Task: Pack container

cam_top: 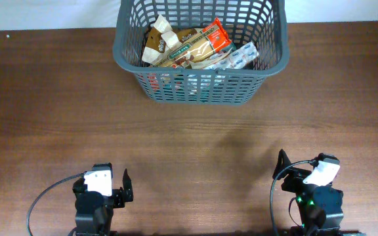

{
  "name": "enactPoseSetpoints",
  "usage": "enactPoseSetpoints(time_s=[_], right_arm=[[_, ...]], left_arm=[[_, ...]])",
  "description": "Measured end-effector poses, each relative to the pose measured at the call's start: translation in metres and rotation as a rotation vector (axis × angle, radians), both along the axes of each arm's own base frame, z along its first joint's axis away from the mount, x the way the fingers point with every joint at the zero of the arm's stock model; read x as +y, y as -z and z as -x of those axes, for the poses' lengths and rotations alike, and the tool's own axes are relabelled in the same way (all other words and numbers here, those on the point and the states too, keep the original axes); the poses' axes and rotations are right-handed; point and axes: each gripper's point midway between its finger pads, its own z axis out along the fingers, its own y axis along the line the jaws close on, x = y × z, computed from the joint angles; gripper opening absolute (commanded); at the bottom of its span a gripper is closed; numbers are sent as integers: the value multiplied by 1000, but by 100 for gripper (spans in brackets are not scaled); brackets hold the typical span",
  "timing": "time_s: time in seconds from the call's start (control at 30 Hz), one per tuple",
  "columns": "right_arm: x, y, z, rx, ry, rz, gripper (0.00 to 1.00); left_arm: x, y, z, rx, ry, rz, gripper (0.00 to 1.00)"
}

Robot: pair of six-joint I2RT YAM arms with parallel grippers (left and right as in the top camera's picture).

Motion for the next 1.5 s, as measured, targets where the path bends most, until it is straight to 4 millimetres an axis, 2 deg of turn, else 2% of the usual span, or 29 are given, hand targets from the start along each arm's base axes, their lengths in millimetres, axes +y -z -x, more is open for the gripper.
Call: enactPoseSetpoints(time_s=[1.1, 1.27, 1.37, 1.43, 1.5], right_arm=[[0, 0, 0, 0, 0, -1, 99], [0, 0, 0, 0, 0, 0, 99], [0, 0, 0, 0, 0, -1, 99], [0, 0, 0, 0, 0, -1, 99], [0, 0, 0, 0, 0, 0, 99]], left_arm=[[0, 0, 0, 0, 0, 0, 99], [14, -2, 1, -4, -67, -45, 99], [20, -17, -7, -76, -102, -59, 99], [22, -39, -16, -173, -117, -55, 99], [23, -69, -26, -303, -130, -43, 99]])
